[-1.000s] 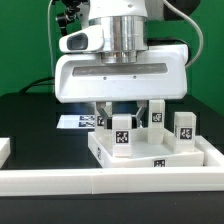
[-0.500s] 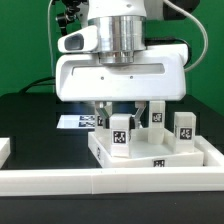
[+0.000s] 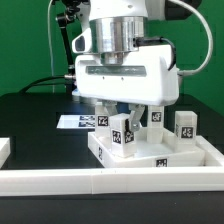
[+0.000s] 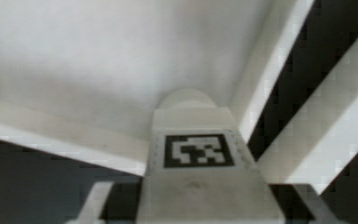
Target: Assemble square table
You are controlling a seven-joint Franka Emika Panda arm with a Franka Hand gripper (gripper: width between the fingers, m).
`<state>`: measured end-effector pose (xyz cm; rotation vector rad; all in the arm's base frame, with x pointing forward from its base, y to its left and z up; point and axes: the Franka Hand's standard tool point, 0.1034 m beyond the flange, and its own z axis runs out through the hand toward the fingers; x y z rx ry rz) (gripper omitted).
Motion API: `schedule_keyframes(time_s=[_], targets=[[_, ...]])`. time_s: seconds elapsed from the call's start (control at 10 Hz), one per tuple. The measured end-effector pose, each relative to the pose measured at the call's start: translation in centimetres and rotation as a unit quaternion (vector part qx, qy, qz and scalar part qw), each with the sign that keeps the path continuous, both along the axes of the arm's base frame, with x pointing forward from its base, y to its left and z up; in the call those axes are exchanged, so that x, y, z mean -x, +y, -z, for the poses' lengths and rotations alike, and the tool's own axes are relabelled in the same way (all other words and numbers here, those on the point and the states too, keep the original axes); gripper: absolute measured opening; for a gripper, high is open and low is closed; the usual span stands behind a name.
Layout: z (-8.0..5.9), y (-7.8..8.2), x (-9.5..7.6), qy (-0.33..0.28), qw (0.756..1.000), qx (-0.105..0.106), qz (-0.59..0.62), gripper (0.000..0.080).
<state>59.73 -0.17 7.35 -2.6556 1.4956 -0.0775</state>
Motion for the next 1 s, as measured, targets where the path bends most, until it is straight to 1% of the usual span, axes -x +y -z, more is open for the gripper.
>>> schedule_keyframes(time_s=[0.3,0.4,0.6,0.7,0.9,1.0], targets=[[0.05,0.61,-0.05,0.019,0.989,-0.016,0.146,0.0290],[0.04,0.66,-0.17,0.038,0.984,-0.020,0.174,0.0290],[0.06,0.77,-0.35,0.040,0.975,-0.023,0.219,0.0290],[0.11,0.85,-0.36,0.041,0.965,-0.026,0.256,0.0290],[0.14,0.95,-0.37,0.043,0.954,-0.031,0.294,0.0295],[0.14,0.98,-0.37,0.042,0.961,-0.029,0.273,0.0295]])
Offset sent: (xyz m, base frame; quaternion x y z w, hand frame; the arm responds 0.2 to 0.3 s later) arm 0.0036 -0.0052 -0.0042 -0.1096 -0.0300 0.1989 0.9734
